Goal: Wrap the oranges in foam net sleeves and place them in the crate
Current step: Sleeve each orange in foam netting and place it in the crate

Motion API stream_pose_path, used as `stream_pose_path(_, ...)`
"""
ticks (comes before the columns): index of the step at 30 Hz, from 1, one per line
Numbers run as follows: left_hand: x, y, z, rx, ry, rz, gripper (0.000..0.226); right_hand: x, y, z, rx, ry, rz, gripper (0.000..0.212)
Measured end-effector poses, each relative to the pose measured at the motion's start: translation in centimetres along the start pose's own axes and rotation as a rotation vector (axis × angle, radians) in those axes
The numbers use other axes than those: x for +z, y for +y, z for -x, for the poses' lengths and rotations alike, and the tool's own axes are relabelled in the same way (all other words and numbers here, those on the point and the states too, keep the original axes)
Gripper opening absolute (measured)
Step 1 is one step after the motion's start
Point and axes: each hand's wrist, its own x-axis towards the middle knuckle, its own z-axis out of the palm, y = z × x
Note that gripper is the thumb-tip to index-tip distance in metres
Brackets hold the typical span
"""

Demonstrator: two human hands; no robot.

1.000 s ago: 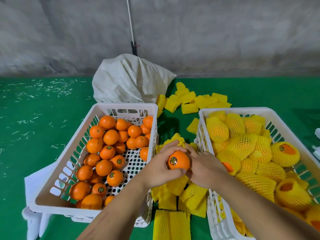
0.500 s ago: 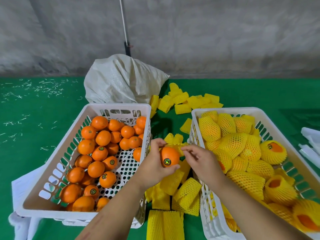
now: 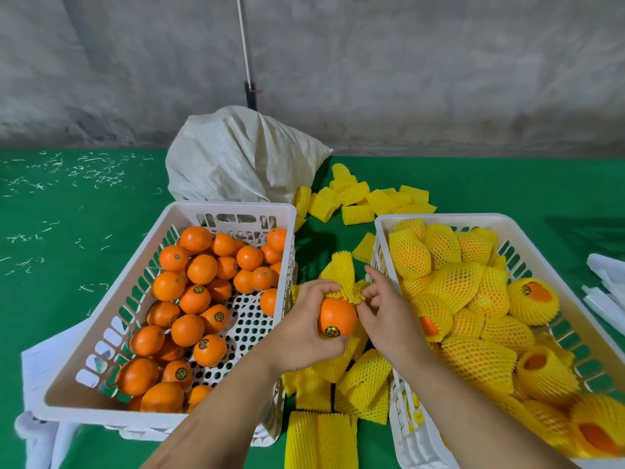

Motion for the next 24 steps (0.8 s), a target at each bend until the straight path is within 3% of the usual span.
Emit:
stream_pose_path(5, 0.0, -0.3, -0.1, 0.01, -0.065, -0.044, 0.093, 0.3, -0.3, 0.1, -0.104, 0.02, 0.23, 0.02)
stream_pose_path(9, 0.4, -0.4, -0.1, 0.028, -0.123, -0.042, 0.107, 0.4, -0.2, 0.1, -0.12, 0.047, 0.235, 0.02)
stream_pose_path(15, 0.1, -0.5, -0.2, 0.028, 0.078, -0.027, 0.085, 0.3, 0.3, 0.5, -0.158, 0.052, 0.107, 0.024)
stream_pose_path(24, 0.1, 0.5, -0.5, -0.037, 0.276, 0.313, 0.057, 0.6, 0.0, 1.2, -0.382, 0.039, -0.011, 0.014)
